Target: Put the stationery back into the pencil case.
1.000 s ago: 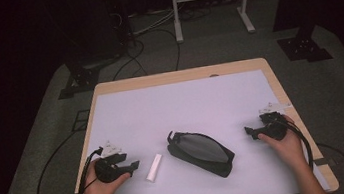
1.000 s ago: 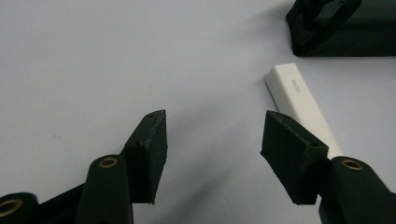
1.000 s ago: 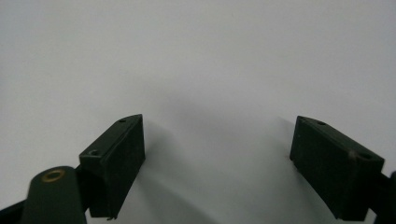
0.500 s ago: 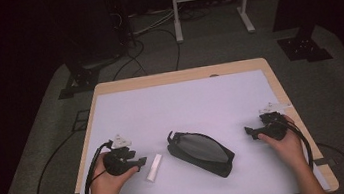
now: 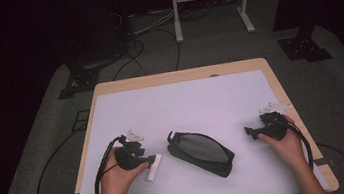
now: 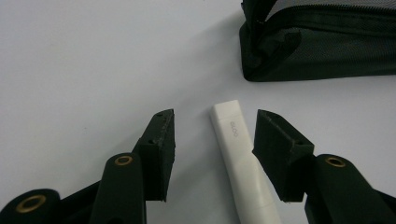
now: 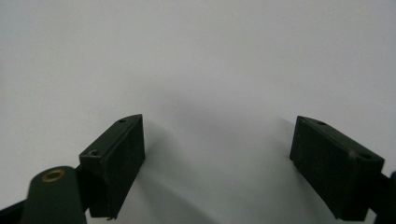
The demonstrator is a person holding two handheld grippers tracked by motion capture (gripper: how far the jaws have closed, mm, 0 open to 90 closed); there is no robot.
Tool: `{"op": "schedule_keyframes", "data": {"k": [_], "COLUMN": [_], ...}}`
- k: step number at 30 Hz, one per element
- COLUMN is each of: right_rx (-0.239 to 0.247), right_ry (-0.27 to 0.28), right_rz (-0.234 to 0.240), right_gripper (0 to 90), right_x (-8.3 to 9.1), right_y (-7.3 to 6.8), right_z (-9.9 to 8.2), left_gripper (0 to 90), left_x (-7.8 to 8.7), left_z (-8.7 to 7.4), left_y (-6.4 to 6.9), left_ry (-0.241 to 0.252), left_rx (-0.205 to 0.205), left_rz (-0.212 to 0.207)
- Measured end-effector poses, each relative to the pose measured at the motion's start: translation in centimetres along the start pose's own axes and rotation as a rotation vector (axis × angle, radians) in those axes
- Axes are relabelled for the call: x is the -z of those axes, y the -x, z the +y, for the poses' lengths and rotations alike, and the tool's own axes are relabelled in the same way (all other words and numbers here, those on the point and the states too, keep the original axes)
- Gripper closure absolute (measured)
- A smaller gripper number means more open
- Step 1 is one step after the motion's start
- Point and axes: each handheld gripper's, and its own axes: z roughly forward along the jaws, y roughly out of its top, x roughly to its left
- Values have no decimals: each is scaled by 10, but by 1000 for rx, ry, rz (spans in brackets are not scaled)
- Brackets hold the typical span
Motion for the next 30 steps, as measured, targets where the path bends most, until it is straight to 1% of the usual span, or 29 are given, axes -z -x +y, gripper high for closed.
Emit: {"op": "schedule_keyframes", "data": {"k": [1, 4, 8, 11, 13, 15, 17, 22, 24, 30], "right_rx": [0, 0, 1, 0, 0, -1, 0, 0, 2, 2], "right_ry": [0, 0, 0, 0, 0, 0, 0, 0, 0, 1], "right_rz": [0, 0, 0, 0, 0, 0, 0, 0, 0, 0], "right_gripper": [167, 167, 167, 167, 167, 167, 166, 167, 167, 166], "right_x": [0, 0, 0, 0, 0, 0, 0, 0, 0, 0], "right_y": [0, 0, 0, 0, 0, 0, 0, 0, 0, 0], "right_z": [0, 0, 0, 0, 0, 0, 0, 0, 0, 0], "left_gripper": [480, 484, 505, 511, 519, 514, 514, 523, 525, 569], "left_x": [-1, -6, -12, -16, -18, -21, -23, -30, -33, -35], "left_z": [1, 4, 7, 9, 10, 11, 11, 11, 11, 9], "left_y": [1, 3, 6, 8, 9, 9, 10, 11, 11, 12], "left_ry": [-11, -26, -51, -65, -84, -93, -102, -126, -129, -155], "left_rx": [2, -2, -19, -10, -12, 6, 11, 10, 21, 22], "left_rz": [-6, -6, -7, -3, -3, -5, -8, -7, -7, 1]}}
